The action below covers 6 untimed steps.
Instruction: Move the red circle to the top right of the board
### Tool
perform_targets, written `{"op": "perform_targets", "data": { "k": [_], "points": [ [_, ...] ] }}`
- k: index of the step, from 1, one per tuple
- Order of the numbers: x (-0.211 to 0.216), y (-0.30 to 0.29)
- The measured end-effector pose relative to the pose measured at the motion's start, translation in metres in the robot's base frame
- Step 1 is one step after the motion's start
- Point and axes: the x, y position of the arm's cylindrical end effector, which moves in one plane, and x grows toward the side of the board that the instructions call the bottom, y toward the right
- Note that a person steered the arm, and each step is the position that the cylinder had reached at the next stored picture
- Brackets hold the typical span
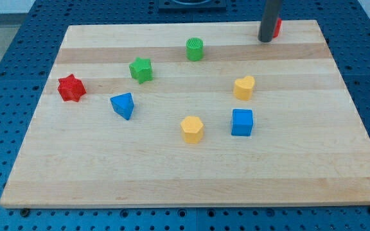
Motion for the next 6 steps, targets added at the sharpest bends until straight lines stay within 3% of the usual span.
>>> {"op": "perform_targets", "data": {
  "k": [1, 2, 6],
  "points": [
    [0.000, -0.050],
    [-0.006, -0.057],
    [-0.022, 0.022]
  ]
}}
